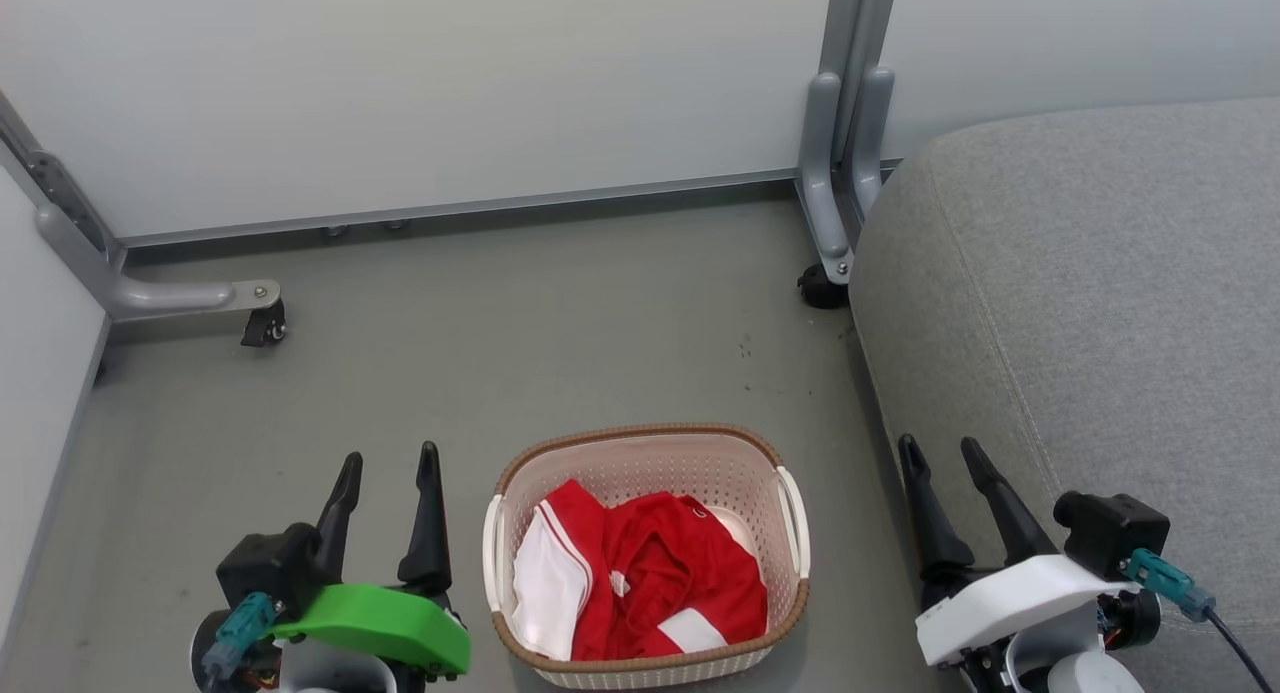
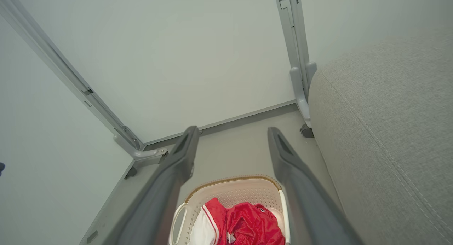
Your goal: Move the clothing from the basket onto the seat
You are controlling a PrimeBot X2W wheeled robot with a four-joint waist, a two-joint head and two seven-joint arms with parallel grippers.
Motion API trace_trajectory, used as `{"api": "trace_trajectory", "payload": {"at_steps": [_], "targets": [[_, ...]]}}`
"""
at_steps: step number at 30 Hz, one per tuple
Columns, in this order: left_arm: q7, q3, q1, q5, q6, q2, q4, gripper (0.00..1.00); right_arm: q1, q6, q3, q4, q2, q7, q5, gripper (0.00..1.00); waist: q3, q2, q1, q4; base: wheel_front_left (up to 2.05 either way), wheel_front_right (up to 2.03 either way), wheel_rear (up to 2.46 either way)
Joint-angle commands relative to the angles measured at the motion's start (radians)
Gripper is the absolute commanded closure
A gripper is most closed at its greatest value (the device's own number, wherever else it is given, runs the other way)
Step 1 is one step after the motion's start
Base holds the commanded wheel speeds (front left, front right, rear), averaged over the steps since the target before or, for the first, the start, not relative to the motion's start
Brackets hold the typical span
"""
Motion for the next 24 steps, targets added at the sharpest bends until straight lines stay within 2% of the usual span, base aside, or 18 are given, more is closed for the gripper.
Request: {"api": "trace_trajectory", "payload": {"at_steps": [1,24], "targets": [[-0.009,-0.009,0.006,0.032,0.006,0.013,-0.009,0.0,0.006,0.0,0.006,-0.012,-0.005,-0.01,-0.029,0.0,-0.001,0.0,0.0,-0.001,0.0,0.0,0.0],[-0.06,-0.079,0.015,0.249,0.036,0.029,-0.014,0.0,0.022,0.0,0.045,-0.029,-0.006,-0.062,-0.239,0.0,-0.008,0.0,0.0,-0.01,0.0,0.0,0.0]]}}
